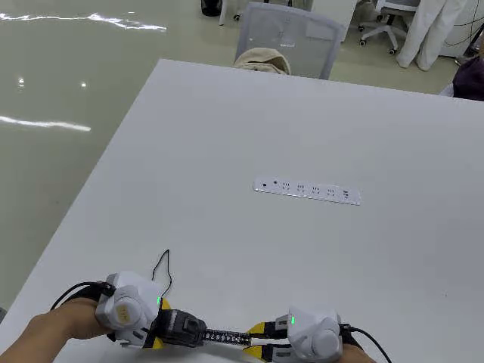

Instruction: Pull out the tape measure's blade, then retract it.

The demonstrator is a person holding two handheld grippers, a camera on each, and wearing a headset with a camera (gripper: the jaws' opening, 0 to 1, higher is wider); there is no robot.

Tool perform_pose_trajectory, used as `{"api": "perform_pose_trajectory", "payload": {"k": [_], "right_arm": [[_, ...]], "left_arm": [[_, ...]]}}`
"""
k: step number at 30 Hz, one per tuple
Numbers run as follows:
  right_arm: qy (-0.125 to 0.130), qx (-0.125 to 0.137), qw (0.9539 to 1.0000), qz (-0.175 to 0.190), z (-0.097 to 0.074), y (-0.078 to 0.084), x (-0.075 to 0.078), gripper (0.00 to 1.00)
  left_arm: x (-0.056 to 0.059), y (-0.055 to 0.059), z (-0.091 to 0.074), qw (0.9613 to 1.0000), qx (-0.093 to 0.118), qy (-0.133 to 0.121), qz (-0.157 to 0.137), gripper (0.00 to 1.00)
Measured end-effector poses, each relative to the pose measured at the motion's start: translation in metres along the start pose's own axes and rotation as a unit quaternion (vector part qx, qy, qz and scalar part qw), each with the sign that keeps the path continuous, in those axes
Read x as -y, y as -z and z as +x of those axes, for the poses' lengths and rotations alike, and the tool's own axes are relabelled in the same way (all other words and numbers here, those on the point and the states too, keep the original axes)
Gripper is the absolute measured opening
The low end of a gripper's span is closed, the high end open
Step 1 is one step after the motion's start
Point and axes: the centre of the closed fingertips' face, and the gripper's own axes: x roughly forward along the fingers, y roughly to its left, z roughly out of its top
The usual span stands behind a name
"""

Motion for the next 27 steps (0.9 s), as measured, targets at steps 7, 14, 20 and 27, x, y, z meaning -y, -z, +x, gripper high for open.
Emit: {"api": "perform_pose_trajectory", "payload": {"k": [7,14,20,27], "right_arm": [[-0.001,-0.001,1.0,0.0,-0.003,0.002,0.0,0.1],[-0.001,-0.001,1.0,0.003,-0.006,0.005,0.0,0.1],[-0.001,-0.002,1.0,0.005,-0.009,0.009,0.001,0.1],[-0.001,-0.003,1.0,0.006,-0.014,0.012,0.0,0.1]], "left_arm": [[0.0,0.0,0.0,1.0,0.0,0.0,0.001,0.29],[0.0,-0.001,-0.001,1.0,0.001,0.001,0.0,0.29],[0.0,-0.002,0.0,1.0,0.001,0.001,0.0,0.29],[0.0,-0.003,0.0,1.0,0.002,0.0,-0.001,0.29]]}}
